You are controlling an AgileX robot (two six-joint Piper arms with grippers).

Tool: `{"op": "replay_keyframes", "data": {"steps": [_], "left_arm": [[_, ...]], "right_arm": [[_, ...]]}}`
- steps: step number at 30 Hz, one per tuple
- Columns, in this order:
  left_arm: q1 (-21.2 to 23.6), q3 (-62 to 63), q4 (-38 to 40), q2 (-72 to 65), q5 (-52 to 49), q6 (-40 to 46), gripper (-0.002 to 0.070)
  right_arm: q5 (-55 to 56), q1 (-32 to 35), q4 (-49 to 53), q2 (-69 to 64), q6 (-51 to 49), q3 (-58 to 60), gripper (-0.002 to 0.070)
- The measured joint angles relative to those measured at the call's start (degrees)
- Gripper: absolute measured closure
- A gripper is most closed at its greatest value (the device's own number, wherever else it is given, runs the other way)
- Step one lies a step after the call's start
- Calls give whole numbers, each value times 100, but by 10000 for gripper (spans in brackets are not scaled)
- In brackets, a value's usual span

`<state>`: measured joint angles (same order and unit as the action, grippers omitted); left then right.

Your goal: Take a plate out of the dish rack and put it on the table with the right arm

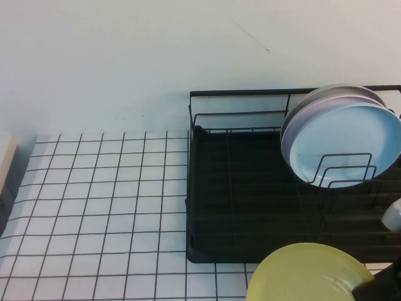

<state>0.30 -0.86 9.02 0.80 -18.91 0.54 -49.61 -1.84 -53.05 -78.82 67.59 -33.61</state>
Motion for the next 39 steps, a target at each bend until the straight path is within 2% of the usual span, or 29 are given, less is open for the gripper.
{"op": "replay_keyframes", "data": {"steps": [3,6,9,14,19,23,26,30,32,34,39], "left_arm": [[0,0,0,0,0,0,678],[0,0,0,0,0,0,678],[0,0,0,0,0,0,678],[0,0,0,0,0,0,678],[0,0,0,0,0,0,678],[0,0,0,0,0,0,678],[0,0,0,0,0,0,678],[0,0,0,0,0,0,678],[0,0,0,0,0,0,678],[0,0,0,0,0,0,678],[0,0,0,0,0,0,678]], "right_arm": [[-54,0,282,0,-22,0,446],[-126,0,503,0,-38,0,326],[-215,0,671,0,-38,-42,236],[-773,0,1141,0,-270,-545,195],[-1530,0,1636,0,-876,-1456,195],[-1862,0,1942,0,-1489,-2208,263],[-1897,0,1987,117,-1772,-2588,399],[-1947,0,1853,776,-1611,-2629,594],[-1877,0,1662,1273,-1429,-2518,637],[-1333,0,1269,2192,-1192,-2228,664],[-562,0,939,3632,-1115,-1840,671]]}}
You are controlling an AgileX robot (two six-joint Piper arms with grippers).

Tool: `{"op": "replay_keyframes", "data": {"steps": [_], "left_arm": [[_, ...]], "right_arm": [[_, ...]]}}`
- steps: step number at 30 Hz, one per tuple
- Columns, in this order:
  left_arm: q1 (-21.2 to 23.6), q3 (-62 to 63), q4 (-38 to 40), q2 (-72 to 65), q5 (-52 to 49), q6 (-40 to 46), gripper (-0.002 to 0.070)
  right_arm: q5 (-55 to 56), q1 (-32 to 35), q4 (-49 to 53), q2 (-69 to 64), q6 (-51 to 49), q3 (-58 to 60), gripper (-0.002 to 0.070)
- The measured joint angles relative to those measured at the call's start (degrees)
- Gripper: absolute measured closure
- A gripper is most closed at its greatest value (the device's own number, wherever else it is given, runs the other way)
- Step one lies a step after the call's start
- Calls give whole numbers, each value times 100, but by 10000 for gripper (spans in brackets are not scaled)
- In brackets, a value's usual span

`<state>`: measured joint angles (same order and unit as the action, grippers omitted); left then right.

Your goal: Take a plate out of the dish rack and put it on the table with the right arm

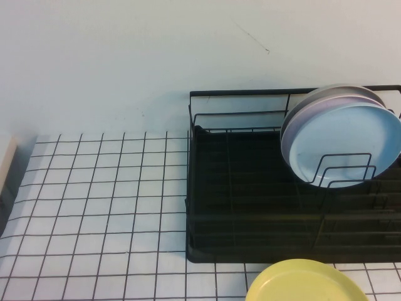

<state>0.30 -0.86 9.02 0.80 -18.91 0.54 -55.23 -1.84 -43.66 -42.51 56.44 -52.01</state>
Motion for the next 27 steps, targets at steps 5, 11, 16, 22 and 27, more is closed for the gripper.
{"op": "replay_keyframes", "data": {"steps": [5,11,16,22,27], "left_arm": [[0,0,0,0,0,0,678],[0,0,0,0,0,0,678],[0,0,0,0,0,0,678],[0,0,0,0,0,0,678],[0,0,0,0,0,0,678]], "right_arm": [[160,0,-122,986,27,68,673],[82,0,-299,1907,38,68,675],[-259,0,-413,2385,-121,68,675],[-796,0,-365,2636,-686,68,676],[-990,0,281,2672,-733,68,677]]}}
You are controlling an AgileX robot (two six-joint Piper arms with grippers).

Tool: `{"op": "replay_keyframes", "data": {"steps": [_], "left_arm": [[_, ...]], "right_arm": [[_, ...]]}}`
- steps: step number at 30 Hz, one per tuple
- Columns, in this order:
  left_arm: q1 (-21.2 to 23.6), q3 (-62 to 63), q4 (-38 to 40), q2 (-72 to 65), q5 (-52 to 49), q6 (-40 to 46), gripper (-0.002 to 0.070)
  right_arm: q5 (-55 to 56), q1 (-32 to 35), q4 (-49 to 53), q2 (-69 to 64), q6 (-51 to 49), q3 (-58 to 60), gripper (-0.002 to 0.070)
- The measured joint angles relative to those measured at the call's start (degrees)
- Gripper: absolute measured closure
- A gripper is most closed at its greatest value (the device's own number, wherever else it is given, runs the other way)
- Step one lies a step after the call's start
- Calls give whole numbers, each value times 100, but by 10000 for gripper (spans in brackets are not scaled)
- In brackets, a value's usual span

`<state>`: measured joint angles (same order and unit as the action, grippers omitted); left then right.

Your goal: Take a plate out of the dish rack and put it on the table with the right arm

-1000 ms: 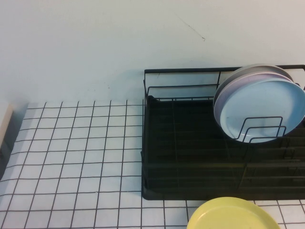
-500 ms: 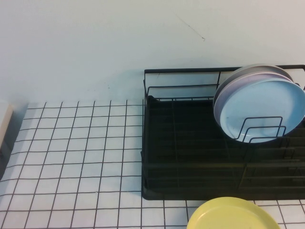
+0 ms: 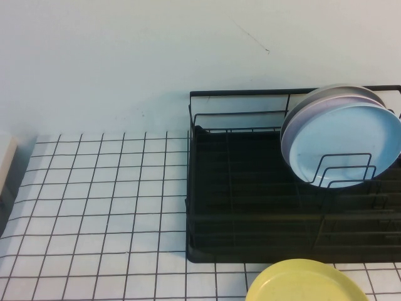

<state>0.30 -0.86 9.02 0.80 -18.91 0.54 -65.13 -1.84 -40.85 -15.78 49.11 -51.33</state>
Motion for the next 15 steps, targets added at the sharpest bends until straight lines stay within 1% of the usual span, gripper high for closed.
{"op": "replay_keyframes", "data": {"steps": [7,11,15], "left_arm": [[0,0,0,0,0,0,678],[0,0,0,0,0,0,678],[0,0,0,0,0,0,678]], "right_arm": [[560,0,1130,545,-178,0,677],[978,0,1463,838,-368,196,677],[2071,0,1720,862,-453,994,677]]}}
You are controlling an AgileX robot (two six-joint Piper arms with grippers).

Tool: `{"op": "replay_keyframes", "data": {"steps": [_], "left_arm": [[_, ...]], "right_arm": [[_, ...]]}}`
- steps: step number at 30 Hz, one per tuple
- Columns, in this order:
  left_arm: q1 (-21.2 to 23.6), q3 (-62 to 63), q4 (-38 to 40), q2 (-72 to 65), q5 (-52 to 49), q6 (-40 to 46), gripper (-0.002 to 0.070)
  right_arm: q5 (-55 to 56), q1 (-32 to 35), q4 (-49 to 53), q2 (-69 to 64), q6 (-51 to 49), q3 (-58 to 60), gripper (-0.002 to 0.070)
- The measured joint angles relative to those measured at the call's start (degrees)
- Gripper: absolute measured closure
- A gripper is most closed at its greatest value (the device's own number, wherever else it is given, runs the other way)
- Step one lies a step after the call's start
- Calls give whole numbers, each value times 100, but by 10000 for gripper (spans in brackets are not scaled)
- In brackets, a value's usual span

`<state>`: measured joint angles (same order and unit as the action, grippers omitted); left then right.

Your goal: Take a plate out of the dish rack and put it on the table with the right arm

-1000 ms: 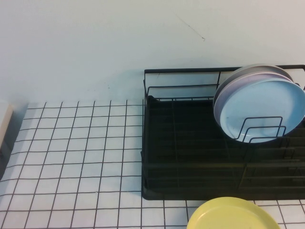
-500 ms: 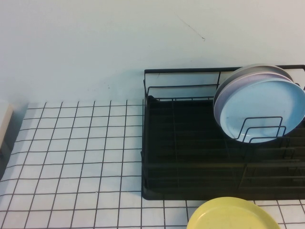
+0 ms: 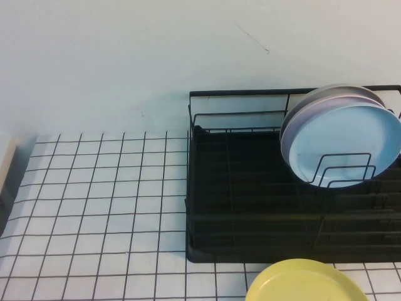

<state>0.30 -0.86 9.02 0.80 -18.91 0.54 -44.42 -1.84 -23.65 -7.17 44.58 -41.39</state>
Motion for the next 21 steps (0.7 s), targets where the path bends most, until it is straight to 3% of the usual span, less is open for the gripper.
{"op": "replay_keyframes", "data": {"steps": [5,10,15,21], "left_arm": [[0,0,0,0,0,0,678],[0,0,0,0,0,0,678],[0,0,0,0,0,0,678],[0,0,10,0,0,0,678]], "right_arm": [[1820,97,670,62,-276,1340,677],[2750,201,1996,99,-1844,2614,677],[3103,205,2702,408,-2959,3721,677],[2761,205,2841,767,-3139,4275,677]]}}
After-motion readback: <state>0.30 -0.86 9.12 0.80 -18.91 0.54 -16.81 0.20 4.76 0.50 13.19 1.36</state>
